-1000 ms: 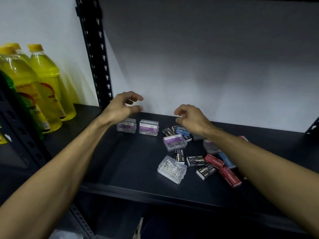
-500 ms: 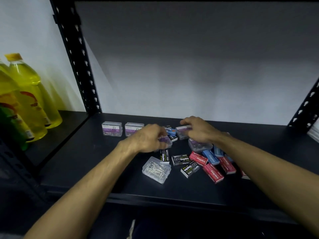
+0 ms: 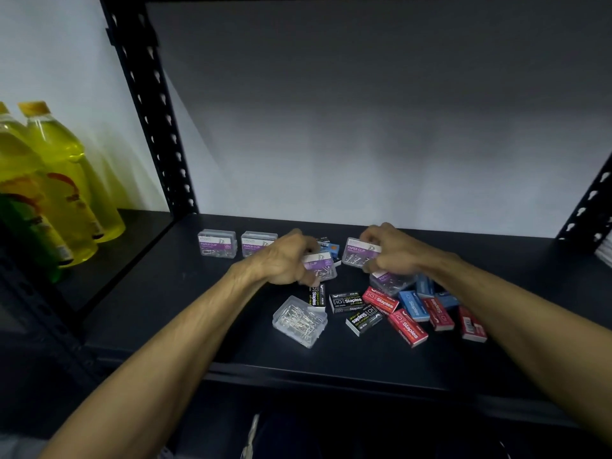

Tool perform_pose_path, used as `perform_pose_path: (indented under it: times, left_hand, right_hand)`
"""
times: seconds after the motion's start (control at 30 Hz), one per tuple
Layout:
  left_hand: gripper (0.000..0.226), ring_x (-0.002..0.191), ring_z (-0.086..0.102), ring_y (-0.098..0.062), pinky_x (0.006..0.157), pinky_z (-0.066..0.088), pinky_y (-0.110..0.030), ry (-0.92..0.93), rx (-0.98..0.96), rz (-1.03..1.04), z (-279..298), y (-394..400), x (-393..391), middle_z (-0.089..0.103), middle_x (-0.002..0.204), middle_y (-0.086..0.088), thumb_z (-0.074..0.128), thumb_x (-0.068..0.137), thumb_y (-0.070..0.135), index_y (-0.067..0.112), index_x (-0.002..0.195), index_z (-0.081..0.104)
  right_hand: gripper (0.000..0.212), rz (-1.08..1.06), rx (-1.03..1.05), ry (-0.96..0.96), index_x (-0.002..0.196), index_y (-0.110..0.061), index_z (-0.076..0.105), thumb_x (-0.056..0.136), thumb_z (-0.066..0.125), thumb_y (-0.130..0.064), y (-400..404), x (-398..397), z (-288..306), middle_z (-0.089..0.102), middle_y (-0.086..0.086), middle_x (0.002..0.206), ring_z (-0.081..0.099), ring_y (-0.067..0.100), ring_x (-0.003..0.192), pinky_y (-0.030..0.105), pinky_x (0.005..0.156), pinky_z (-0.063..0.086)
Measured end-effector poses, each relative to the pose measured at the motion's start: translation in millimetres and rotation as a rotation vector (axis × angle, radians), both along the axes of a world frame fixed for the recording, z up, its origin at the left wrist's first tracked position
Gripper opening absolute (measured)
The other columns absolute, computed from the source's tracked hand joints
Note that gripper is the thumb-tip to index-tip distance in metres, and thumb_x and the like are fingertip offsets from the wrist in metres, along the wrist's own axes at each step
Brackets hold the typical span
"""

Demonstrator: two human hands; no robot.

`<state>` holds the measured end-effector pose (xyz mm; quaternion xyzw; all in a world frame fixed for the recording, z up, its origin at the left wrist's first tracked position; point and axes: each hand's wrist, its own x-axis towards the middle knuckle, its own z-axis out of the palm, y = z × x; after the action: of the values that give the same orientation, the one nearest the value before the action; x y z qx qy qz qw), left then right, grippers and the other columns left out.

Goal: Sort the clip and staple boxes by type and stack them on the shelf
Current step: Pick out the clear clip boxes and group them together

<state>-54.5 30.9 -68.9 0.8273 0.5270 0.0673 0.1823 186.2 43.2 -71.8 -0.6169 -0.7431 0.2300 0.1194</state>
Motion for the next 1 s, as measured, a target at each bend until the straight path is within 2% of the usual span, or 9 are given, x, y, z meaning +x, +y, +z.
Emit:
perform_pose_path:
  times: [0.13,0.37,0.47,0.6,0.73,0.83,0.93,1.0]
  left_hand:
    - [0.065,0.106,0.058,-0.02,0.091,0.049,-0.033,-0.14,-0.06,-0.028,-4,4,-2,0.054,0.117,0.001,0.085,0.074,0.02,0.022,0.131,0.053]
    - [0.054,0.085,0.064,-0.016,0.078,0.057,-0.031,-0.358,-0.192,-0.032,-7,6,-6,0.062,0.094,0.003,0.078,0.076,-0.004,0.021,0.119,0.059]
    - [0.055,0.09,0.065,-0.022,0.086,0.058,-0.039,-0.379,-0.2,-0.019,-6,6,-10,0.063,0.097,-0.002,0.078,0.076,-0.004,0.019,0.121,0.059]
    - [0.054,0.099,0.067,-0.027,0.092,0.056,-0.037,-0.395,-0.205,0.003,-1,2,-26,0.069,0.105,-0.008,0.078,0.076,-0.003,0.016,0.123,0.06]
    - [0.05,0.101,0.067,-0.032,0.094,0.055,-0.042,-0.424,-0.194,0.029,9,-5,-52,0.07,0.107,-0.012,0.076,0.074,-0.009,0.011,0.118,0.063]
    - [0.049,0.096,0.066,-0.029,0.087,0.057,-0.041,-0.432,-0.185,0.056,14,-12,-75,0.067,0.11,-0.014,0.074,0.074,-0.013,0.009,0.116,0.063]
    - [0.049,0.087,0.065,-0.021,0.07,0.059,-0.031,-0.449,-0.209,0.092,15,-17,-97,0.064,0.107,-0.011,0.071,0.075,-0.018,0.009,0.115,0.061]
    - [0.048,0.086,0.066,-0.022,0.066,0.059,-0.028,-0.445,-0.217,0.124,16,-20,-115,0.064,0.104,-0.014,0.07,0.075,-0.018,0.008,0.115,0.061]
  right_hand:
    - [0.043,0.011,0.017,0.069,0.11,-0.028,0.049,0.08,0.077,-0.015,-6,5,-1,0.058,-0.004,0.111,0.064,0.013,0.086,0.026,0.062,0.049]
    - [0.036,0.009,0.029,0.15,0.11,-0.026,0.051,0.086,0.069,-0.007,-19,7,2,0.059,-0.007,0.105,0.064,0.011,0.088,0.024,0.061,0.05]
    - [0.035,0.001,0.051,0.177,0.11,-0.027,0.051,0.087,0.069,-0.008,-24,7,4,0.061,-0.008,0.105,0.065,0.011,0.087,0.023,0.06,0.05]
    - [0.032,0.032,0.067,0.181,0.106,-0.029,0.052,0.087,0.069,-0.01,-31,1,11,0.064,-0.009,0.103,0.066,0.011,0.088,0.03,0.068,0.054]
    - [0.033,0.067,0.089,0.184,0.107,-0.03,0.053,0.087,0.07,-0.009,-36,-16,19,0.065,-0.01,0.102,0.063,0.01,0.092,0.032,0.077,0.053]
    - [0.035,0.104,0.087,0.196,0.108,-0.029,0.054,0.086,0.07,-0.008,-40,-35,21,0.066,-0.009,0.101,0.063,0.01,0.094,0.033,0.082,0.053]
    - [0.037,0.139,0.089,0.196,0.109,-0.029,0.055,0.084,0.071,-0.007,-43,-54,20,0.066,-0.01,0.1,0.063,0.01,0.097,0.034,0.085,0.051]
    - [0.038,0.16,0.1,0.194,0.11,-0.027,0.056,0.084,0.072,-0.006,-45,-70,19,0.065,-0.009,0.101,0.063,0.011,0.096,0.033,0.085,0.052]
